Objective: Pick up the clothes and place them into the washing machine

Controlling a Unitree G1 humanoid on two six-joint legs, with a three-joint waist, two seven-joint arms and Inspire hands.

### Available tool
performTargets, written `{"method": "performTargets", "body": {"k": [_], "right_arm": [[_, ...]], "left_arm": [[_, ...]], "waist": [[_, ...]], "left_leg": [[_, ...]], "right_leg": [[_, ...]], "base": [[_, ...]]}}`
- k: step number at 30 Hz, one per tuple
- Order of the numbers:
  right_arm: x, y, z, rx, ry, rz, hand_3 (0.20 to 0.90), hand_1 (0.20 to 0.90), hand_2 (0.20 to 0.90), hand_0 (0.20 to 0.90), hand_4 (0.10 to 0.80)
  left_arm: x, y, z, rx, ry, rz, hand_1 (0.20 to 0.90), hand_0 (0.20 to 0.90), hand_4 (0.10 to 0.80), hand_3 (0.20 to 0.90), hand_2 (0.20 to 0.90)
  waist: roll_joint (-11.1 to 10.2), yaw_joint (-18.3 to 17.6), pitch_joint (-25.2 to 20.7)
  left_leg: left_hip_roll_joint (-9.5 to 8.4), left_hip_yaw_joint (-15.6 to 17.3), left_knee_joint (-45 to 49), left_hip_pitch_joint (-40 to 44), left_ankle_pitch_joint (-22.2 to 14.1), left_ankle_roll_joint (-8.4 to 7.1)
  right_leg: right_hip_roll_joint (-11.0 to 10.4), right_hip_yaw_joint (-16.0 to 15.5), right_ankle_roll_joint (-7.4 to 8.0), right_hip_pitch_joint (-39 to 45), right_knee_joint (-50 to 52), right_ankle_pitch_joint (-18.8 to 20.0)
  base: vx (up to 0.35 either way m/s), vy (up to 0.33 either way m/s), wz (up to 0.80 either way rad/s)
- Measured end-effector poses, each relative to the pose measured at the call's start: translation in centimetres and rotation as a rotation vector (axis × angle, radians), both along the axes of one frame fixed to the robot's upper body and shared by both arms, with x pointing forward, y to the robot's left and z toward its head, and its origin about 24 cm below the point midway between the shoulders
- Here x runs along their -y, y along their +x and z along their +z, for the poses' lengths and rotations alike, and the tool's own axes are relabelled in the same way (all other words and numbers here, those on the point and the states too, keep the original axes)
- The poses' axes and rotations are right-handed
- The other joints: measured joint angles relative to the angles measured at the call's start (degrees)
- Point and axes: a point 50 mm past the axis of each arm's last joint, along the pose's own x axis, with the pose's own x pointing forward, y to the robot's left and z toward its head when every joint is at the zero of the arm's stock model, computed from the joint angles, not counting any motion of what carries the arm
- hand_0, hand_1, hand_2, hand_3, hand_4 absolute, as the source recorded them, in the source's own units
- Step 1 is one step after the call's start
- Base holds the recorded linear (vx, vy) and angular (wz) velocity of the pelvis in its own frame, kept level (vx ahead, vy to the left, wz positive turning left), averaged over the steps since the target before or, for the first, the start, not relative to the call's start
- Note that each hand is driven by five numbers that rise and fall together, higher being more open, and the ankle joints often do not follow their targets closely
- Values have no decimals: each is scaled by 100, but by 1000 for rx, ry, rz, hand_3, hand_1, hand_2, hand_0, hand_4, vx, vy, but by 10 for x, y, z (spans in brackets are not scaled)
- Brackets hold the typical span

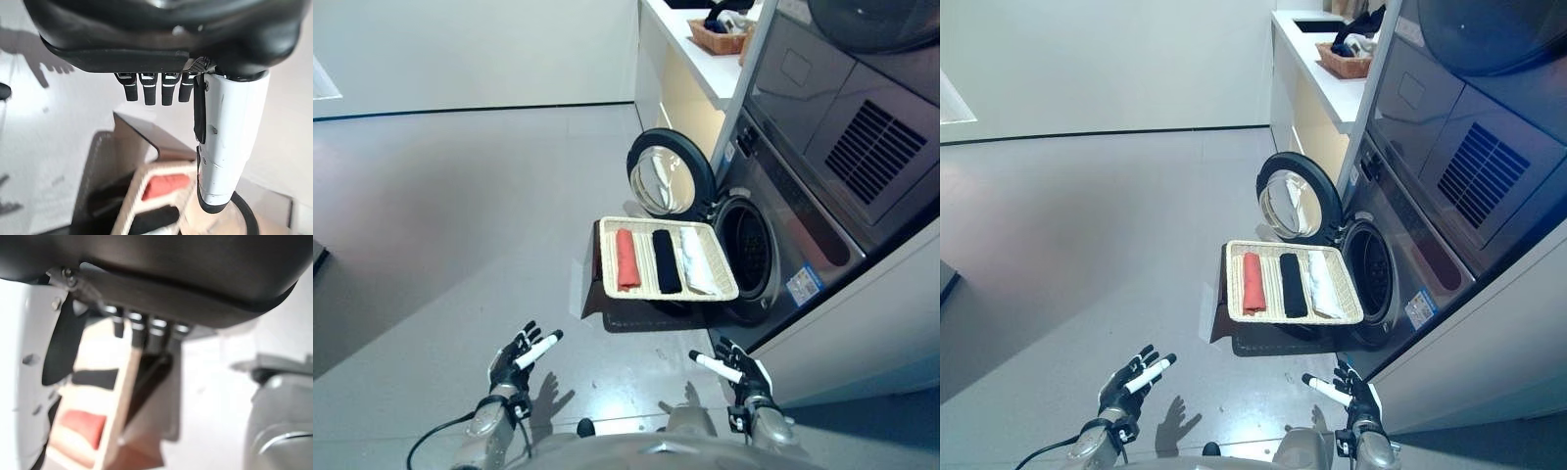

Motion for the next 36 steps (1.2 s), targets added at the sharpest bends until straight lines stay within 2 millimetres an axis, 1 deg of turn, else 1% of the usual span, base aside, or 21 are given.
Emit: {"method": "performTargets", "body": {"k": [1, 2, 3, 4, 5, 8, 10, 13, 18, 21, 24, 25, 27, 28, 30, 31, 32, 33, 34, 35, 36], "right_arm": [[-1, 0, 0, -2, 1, -1, 900, 900, 900, 900, 800], [-4, -4, -2, -10, 12, -9, 900, 900, 900, 900, 800], [-8, -7, -4, -17, 24, -17, 900, 900, 900, 900, 800], [1, -9, -3, -24, -3, -13, 900, 900, 900, 900, 800], [8, -13, -2, -34, -21, -12, 900, 900, 900, 900, 800], [6, -30, -8, -84, -16, -10, 900, 900, 900, 900, 800], [2, -31, -10, -94, -6, -6, 900, 900, 900, 900, 800], [9, -24, -6, -85, -35, -11, 900, 900, 900, 900, 800], [15, 14, 7, 16, -57, -7, 900, 900, 900, 900, 800], [12, 24, 10, 48, -49, 2, 900, 900, 900, 900, 800], [8, 22, 7, 35, -37, -3, 900, 900, 900, 900, 800], [5, 19, 5, 23, -28, -8, 900, 900, 900, 900, 800], [0, 13, 1, 5, -11, -15, 900, 900, 900, 900, 800], [0, 7, -3, -16, -4, -25, 900, 900, 900, 900, 800], [-7, 5, -5, -26, 14, -13, 900, 900, 900, 900, 800], [-14, 6, -6, -21, 29, -18, 900, 900, 900, 900, 800], [-18, 6, -7, -25, 37, -13, 900, 900, 900, 900, 800], [-19, 6, -7, -25, 37, -9, 900, 900, 900, 900, 800], [-19, 6, -7, -27, 33, -13, 900, 900, 900, 900, 800], [-17, 7, -7, -25, 26, -16, 900, 900, 900, 900, 800], [-16, 7, -7, -27, 22, -24, 900, 900, 900, 900, 800]], "left_arm": [[0, -2, -1, -8, 2, 3, 900, 900, 800, 900, 900], [-3, -3, -1, -14, 12, -2, 900, 900, 800, 900, 900], [-3, 0, -1, -14, 14, -2, 900, 900, 800, 900, 900], [11, -5, -7, -39, -25, 1, 900, 900, 800, 900, 900], [24, -14, -12, -61, -64, -7, 900, 900, 800, 900, 900], [32, -27, -17, -93, -84, -14, 900, 900, 800, 900, 900], [28, -29, -18, -105, -72, -5, 900, 900, 800, 900, 900], [31, -20, -15, -83, -84, -7, 900, 900, 800, 900, 900], [30, 5, -7, -17, -79, 0, 900, 900, 800, 900, 900], [30, 9, -5, -7, -75, -1, 900, 900, 800, 900, 900], [29, 14, -3, 7, -70, -2, 900, 900, 800, 900, 900], [29, 13, -4, 2, -67, 0, 900, 900, 800, 900, 900], [25, 17, -2, 9, -54, -3, 900, 900, 800, 900, 900], [25, 15, -3, 1, -54, -2, 900, 900, 800, 900, 900], [24, 11, -4, -12, -53, 1, 900, 900, 800, 900, 900], [26, 14, -3, -5, -57, -5, 900, 900, 800, 900, 900], [30, 14, -4, -4, -65, -10, 900, 900, 800, 900, 900], [32, 12, -5, -9, -68, -18, 900, 900, 800, 900, 900], [35, 12, -5, -14, -72, -29, 900, 900, 800, 900, 900], [39, 13, -5, -8, -79, -37, 900, 900, 800, 900, 900], [39, 15, -4, -4, -81, -39, 900, 900, 800, 900, 900]], "waist": [[21, -36, -13], [-119, -141, -51], [-371, -240, -26], [-213, -288, -15], [-44, -333, -97], [-36, -331, -365], [19, -363, -496], [158, -399, -443], [241, -431, -399], [338, -411, -404], [239, -299, -402], [161, -252, -385], [-67, -217, -276], [-181, -67, -260], [-274, 74, -266], [-315, 87, -198], [-340, 149, -169], [-302, 151, -172], [-238, 142, -159], [-178, 187, -115], [-186, 186, -115]], "left_leg": [[38, -65, -82, -37, 1, -29], [-17, -158, -261, -21, -46, -173], [-262, -104, 730, -159, -203, -156], [-153, -92, 1489, -190, -847, -361], [-36, -151, 1438, -44, -1182, -334], [101, -289, 1117, 15, -1169, -370], [444, -501, 953, -163, -1092, -582], [807, -745, 701, -148, -893, -878], [1082, -866, 133, 83, -644, -1081], [1243, -893, -11, 154, -529, -1171], [1217, -889, 191, 6, -244, -1291], [1146, -900, 615, -188, -219, -1361], [1049, -831, 1550, -609, -237, -1416], [1024, -832, 2135, -767, -102, -1440], [1035, -799, 2540, -876, 139, -1508], [1026, -686, 2890, -1062, 370, -1429], [1088, -534, 3162, -1221, 419, -1260], [1101, -508, 3254, -1270, 439, -1226], [1106, -411, 3148, -1349, 212, -1217], [1092, -303, 2894, -1412, 212, -1155], [1044, -216, 2172, -1370, 175, -1199]], "right_leg": [[87, 35, 68, 48, -268, 38], [98, 69, 122, 151, -561, -115], [-135, 137, 198, 229, -720, 330], [-17, 121, 191, 290, -627, 453], [141, 65, 74, 321, -474, 555], [244, 105, -86, -59, 70, 491], [581, 22, -271, -194, 11, 360], [835, -357, -566, -284, 269, 206], [1029, -421, -685, -493, 781, -268], [1215, -428, -715, -491, 826, -403], [1284, -431, -853, -401, 648, -390], [1333, -391, -903, -317, 551, -368], [1255, -283, -1028, -156, 369, -312], [1376, -221, -1109, 7, 268, -317], [1372, -179, -1241, 179, 136, -266], [1400, -122, -1262, 322, 0, -244], [1389, -84, -1376, 373, -43, -167], [1403, -91, -1398, 349, -45, -161], [1457, 25, -1457, 413, -107, -125], [1481, 120, -1424, 427, -116, -141], [1503, 257, -1425, 430, -207, -135]], "base": [[249, -77, 44], [256, -96, 63], [246, -105, 60], [240, -127, 41], [228, -159, 16], [232, -210, 12], [163, -146, 21], [122, -147, 40], [152, -143, 13], [180, -172, 4], [222, -281, 14], [186, -279, 13], [136, -194, 14], [212, -170, -18], [169, -55, -24], [177, 61, -14], [180, 58, -8], [191, 85, -7], [189, 110, 0], [275, 149, 10], [318, 164, 4]]}}
